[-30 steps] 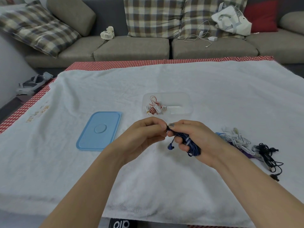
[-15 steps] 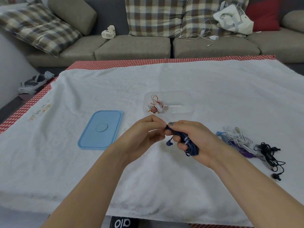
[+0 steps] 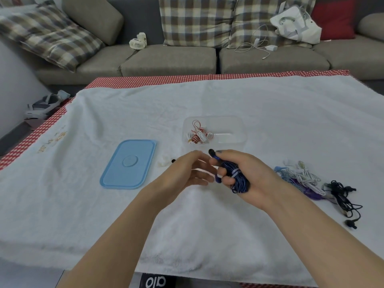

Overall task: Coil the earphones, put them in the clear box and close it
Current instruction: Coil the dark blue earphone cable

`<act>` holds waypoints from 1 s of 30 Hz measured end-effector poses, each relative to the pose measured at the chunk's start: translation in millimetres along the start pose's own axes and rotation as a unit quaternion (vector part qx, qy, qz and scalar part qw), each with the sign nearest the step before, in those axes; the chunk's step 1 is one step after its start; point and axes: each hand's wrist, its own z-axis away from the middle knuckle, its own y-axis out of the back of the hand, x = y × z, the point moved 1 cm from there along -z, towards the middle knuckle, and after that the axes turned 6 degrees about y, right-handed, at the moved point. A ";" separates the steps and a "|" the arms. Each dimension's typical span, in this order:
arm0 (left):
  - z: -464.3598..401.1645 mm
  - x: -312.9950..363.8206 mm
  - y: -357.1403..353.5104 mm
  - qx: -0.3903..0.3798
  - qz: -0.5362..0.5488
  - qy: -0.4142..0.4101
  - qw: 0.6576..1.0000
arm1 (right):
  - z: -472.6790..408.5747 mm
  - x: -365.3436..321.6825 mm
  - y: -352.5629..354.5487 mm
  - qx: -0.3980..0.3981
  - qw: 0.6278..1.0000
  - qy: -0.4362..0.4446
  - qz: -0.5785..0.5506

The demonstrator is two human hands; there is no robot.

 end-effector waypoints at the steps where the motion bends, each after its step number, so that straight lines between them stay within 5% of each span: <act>1: 0.9 -1.5 -0.7 -0.013 -0.022 0.011 1.000 | -0.3 -0.6 0.2 0.005 1.000 0.006 -0.008; 8: 5.5 -7.7 -0.1 -0.032 -0.166 -0.037 0.985 | -2.3 -3.5 2.0 0.022 0.999 0.025 -0.031; 14: 4.1 -4.8 8.3 0.056 -0.183 -0.075 0.979 | -4.0 3.1 7.9 0.090 0.954 0.079 0.274; 21: 4.0 -3.5 14.9 0.099 -0.234 -0.112 0.961 | -1.4 9.4 1.6 0.033 0.912 0.132 0.387; 25: 5.2 -4.8 18.1 0.110 -0.274 -0.121 0.948 | -6.2 13.4 2.4 0.039 0.848 0.217 0.483; 30: 9.0 -3.5 20.0 0.122 -0.255 -0.125 0.951 | -5.8 12.3 -0.3 0.029 0.897 0.169 0.407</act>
